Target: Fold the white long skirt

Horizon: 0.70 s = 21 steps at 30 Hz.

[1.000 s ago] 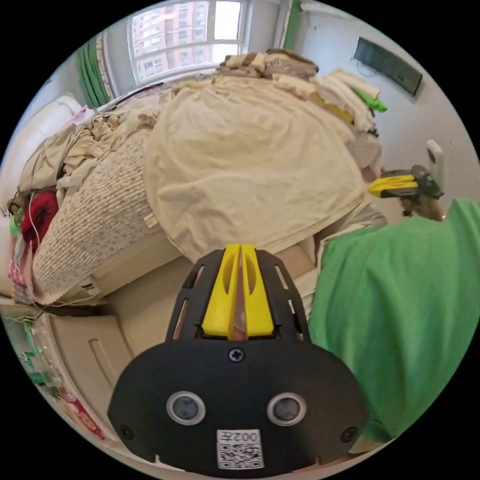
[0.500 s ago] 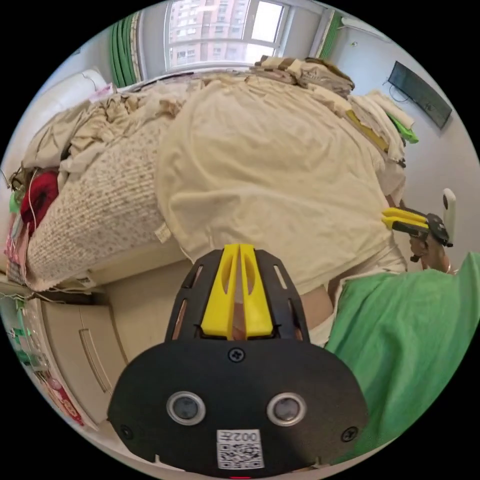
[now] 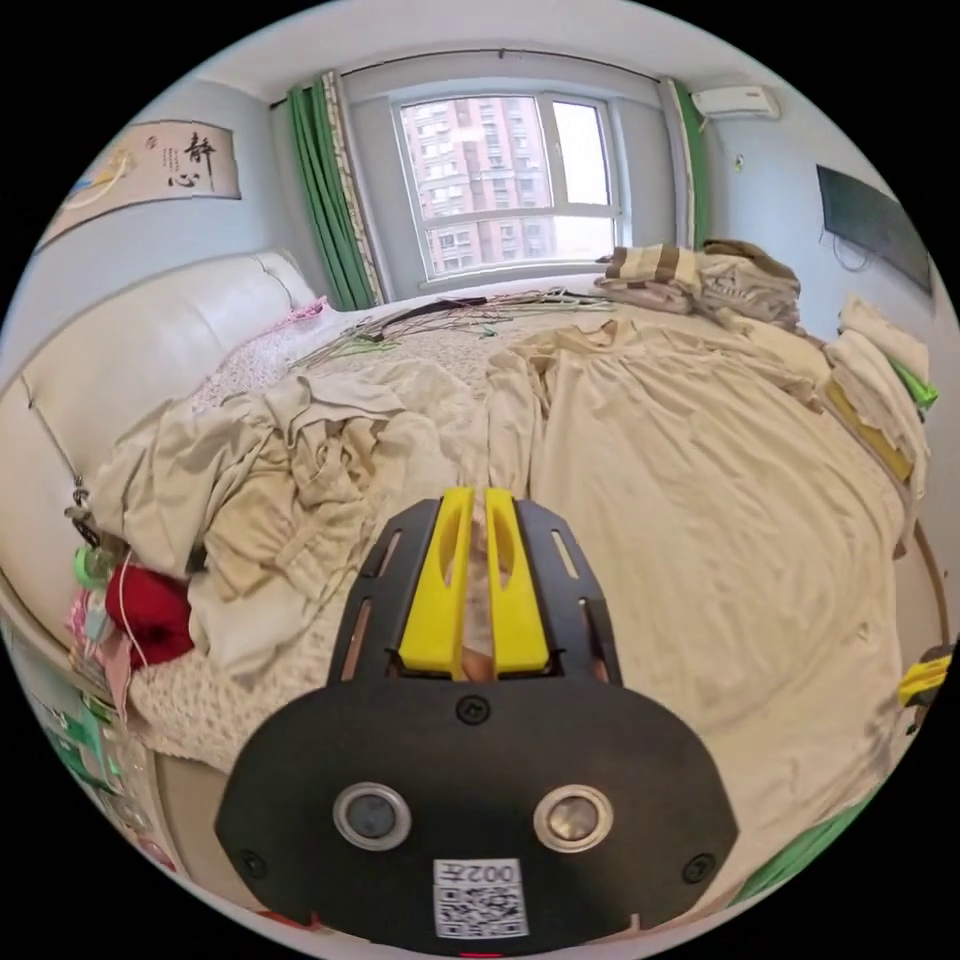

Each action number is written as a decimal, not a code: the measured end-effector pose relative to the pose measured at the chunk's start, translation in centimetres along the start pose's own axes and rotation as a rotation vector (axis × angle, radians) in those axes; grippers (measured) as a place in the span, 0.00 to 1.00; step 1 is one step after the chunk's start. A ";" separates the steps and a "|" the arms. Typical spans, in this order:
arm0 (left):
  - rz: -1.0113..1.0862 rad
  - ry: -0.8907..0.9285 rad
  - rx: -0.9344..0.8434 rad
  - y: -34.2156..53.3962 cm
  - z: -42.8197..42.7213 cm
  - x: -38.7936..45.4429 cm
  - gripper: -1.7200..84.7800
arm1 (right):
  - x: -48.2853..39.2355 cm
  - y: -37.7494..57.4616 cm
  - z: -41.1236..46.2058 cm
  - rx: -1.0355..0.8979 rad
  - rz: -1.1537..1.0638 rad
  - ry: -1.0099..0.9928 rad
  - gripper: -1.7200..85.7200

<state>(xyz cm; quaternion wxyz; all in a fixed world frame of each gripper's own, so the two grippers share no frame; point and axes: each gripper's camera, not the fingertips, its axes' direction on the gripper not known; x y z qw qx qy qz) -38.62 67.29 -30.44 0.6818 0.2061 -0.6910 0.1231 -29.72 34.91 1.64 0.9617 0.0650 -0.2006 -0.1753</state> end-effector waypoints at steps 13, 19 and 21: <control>-0.117 0.003 -0.032 -1.7 2.5 -1.1 0.01 | 1.3 -4.1 3.9 -0.014 0.006 -0.048 0.03; -0.183 -0.092 0.155 -3.0 -3.3 -2.5 0.01 | 1.1 -6.5 5.1 0.029 0.001 -0.076 0.02; -0.192 -0.094 0.188 -3.6 -4.4 -2.8 0.01 | 1.0 -7.4 5.7 0.048 0.007 -0.092 0.02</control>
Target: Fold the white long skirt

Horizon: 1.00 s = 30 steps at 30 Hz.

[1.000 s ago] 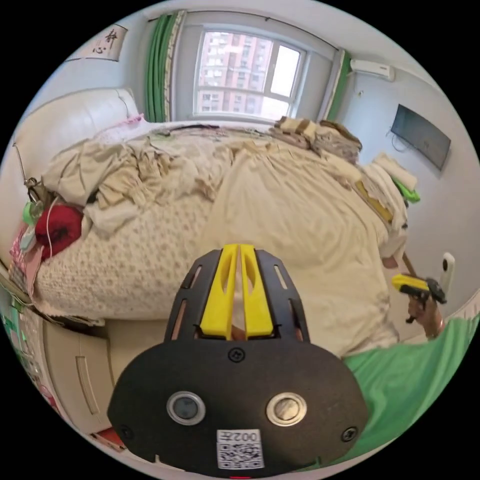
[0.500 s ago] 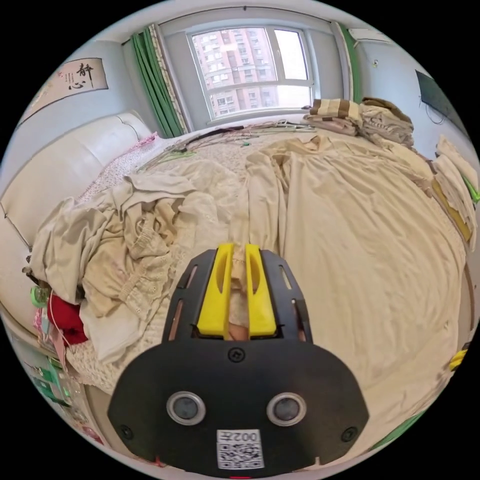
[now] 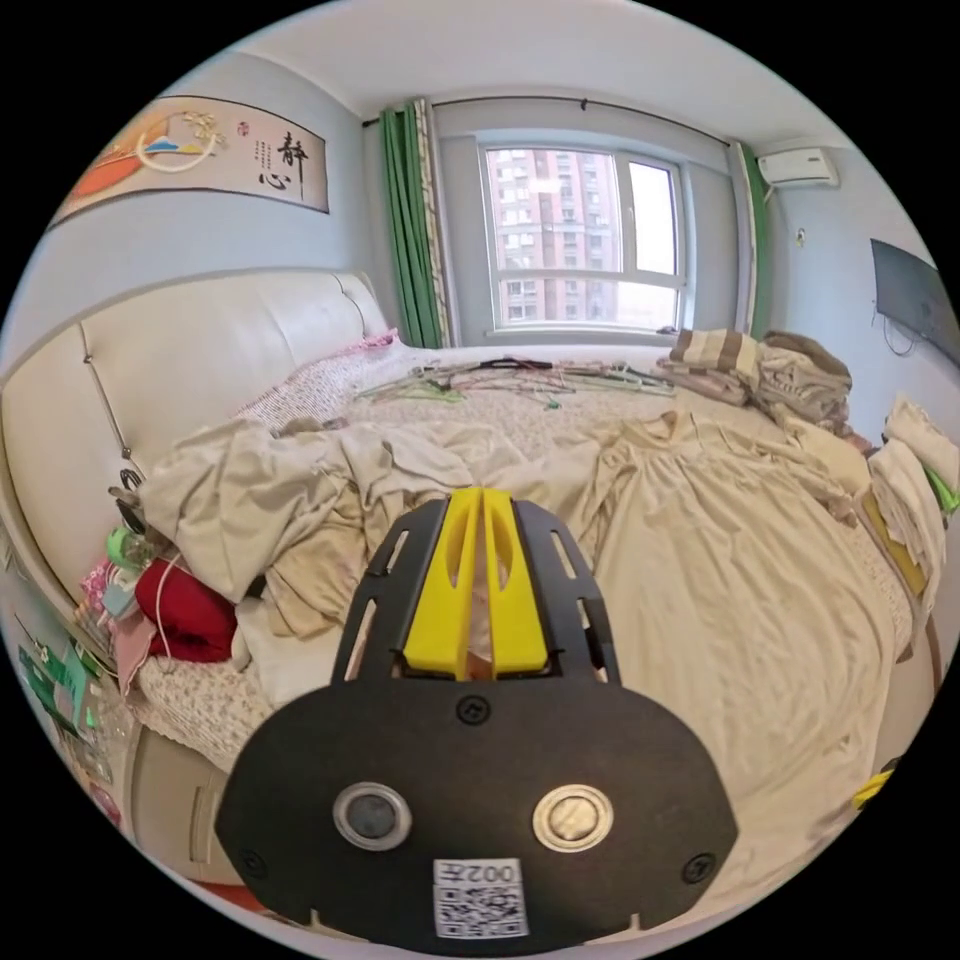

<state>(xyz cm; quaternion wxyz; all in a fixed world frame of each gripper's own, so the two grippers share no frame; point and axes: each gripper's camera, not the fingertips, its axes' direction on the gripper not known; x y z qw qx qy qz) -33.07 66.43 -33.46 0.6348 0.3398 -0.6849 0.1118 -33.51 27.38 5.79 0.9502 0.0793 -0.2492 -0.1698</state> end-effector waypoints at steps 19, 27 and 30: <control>-0.102 0.297 0.015 0.4 1.1 9.1 0.01 | -1.3 -23.6 4.7 0.156 -0.370 0.238 0.06; 0.059 0.298 -0.031 5.5 7.2 19.2 0.01 | 2.0 -52.8 20.0 0.004 -0.376 0.238 0.10; 0.047 0.300 -0.008 6.3 7.9 19.0 0.01 | 4.2 -61.5 28.3 -0.069 -0.335 0.288 0.10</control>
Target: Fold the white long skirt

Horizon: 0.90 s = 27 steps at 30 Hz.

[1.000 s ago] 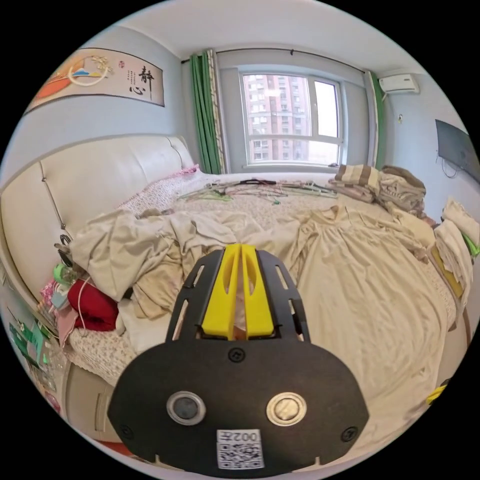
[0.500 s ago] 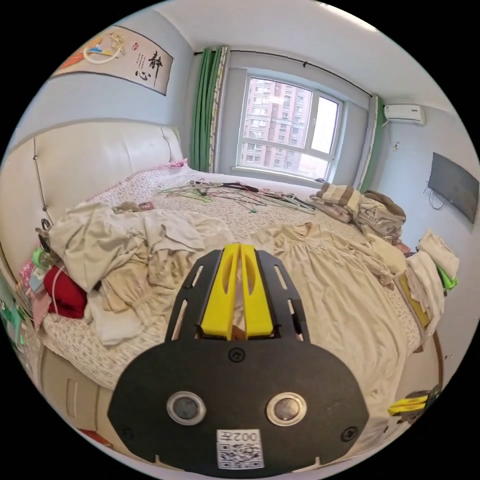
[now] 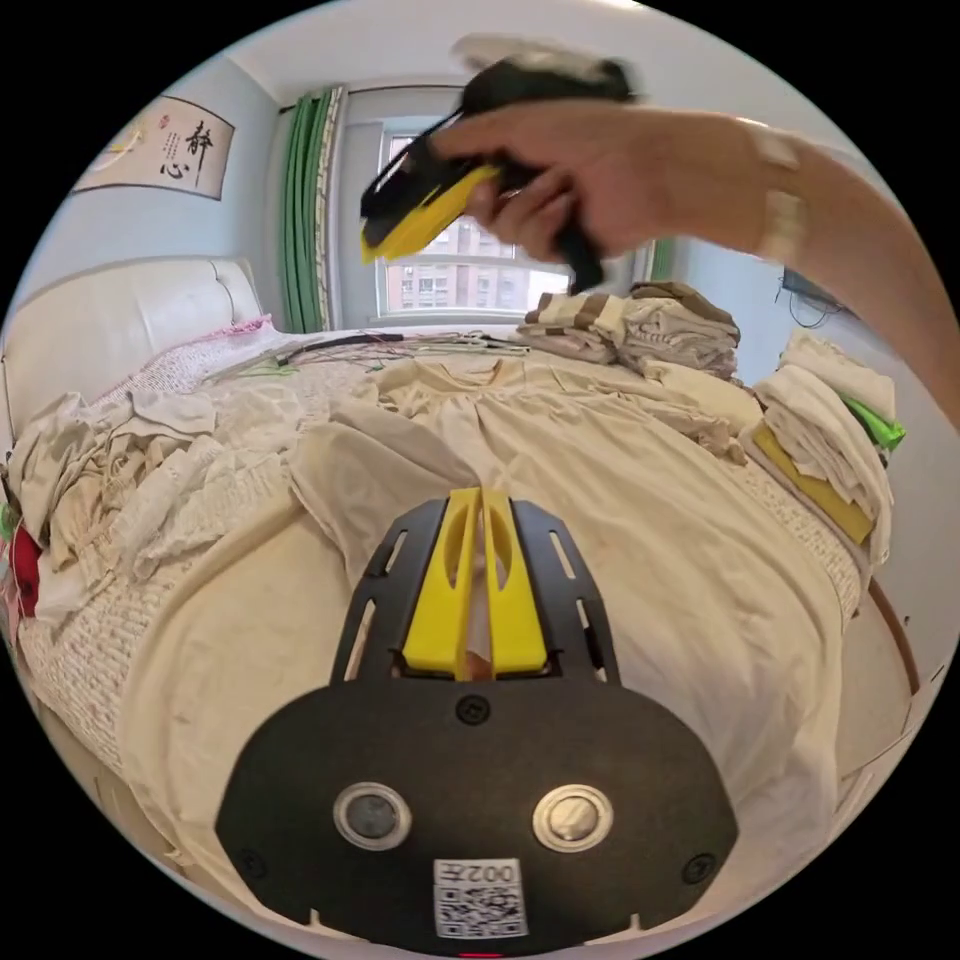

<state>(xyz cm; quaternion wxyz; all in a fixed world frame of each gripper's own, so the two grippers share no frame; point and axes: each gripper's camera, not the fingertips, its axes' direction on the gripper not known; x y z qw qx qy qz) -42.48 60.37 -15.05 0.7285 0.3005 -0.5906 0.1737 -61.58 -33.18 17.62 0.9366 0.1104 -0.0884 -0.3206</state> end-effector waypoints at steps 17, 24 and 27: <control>-0.230 0.387 -0.089 -1.7 3.5 -9.5 0.01 | 9.1 -16.5 33.4 -0.540 0.376 0.191 0.13; -0.286 0.438 -0.071 -2.3 3.3 -12.1 0.01 | 12.1 -18.3 32.5 -0.404 0.428 0.138 0.02; -0.333 0.390 0.005 -2.4 2.2 -14.0 0.01 | 14.5 -19.6 28.8 -0.155 0.503 0.061 0.01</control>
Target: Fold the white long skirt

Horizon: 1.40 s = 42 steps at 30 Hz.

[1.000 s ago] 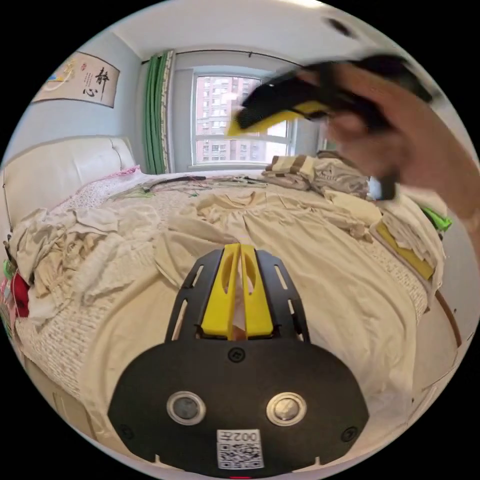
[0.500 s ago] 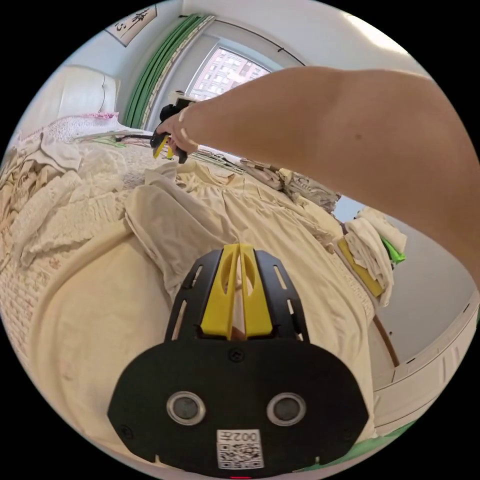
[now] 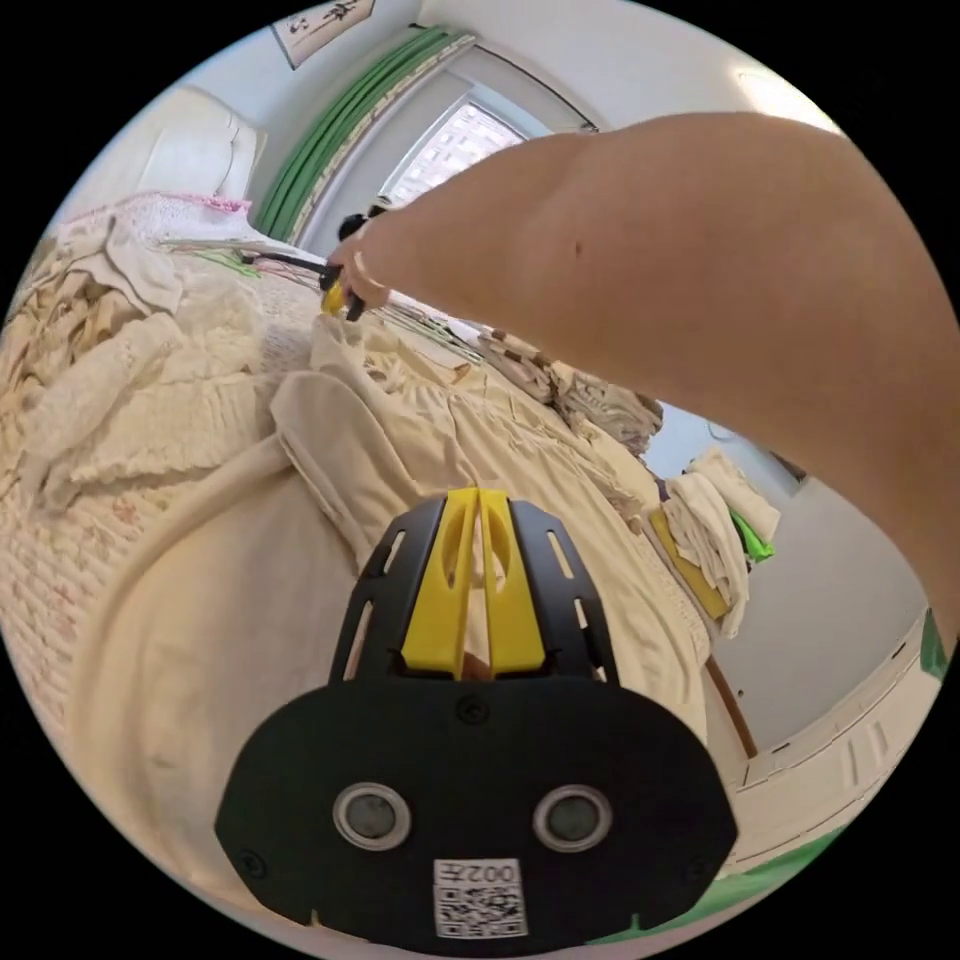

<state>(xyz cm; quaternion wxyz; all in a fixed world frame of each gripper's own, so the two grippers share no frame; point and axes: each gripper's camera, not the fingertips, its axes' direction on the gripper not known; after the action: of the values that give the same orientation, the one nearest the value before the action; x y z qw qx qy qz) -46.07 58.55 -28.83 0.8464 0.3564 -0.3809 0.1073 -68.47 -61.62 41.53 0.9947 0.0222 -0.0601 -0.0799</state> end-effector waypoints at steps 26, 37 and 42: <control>-0.059 -0.391 0.290 -3.9 -3.7 -2.1 0.01 | 24.7 14.6 -5.7 0.030 -0.052 -0.423 0.01; 0.053 -0.047 0.237 -20.9 5.1 12.6 0.01 | 39.1 32.8 -15.8 0.113 -0.037 -0.361 0.01; 0.190 0.072 -0.226 -22.6 19.7 20.3 0.01 | 44.4 42.1 -18.3 0.131 0.013 -0.337 0.01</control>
<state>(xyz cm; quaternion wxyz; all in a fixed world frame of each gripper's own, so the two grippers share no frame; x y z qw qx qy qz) -33.09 26.83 -17.01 0.8801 0.2174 -0.3921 0.1560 -16.15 -26.68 30.73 0.9675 0.0726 -0.2312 -0.0721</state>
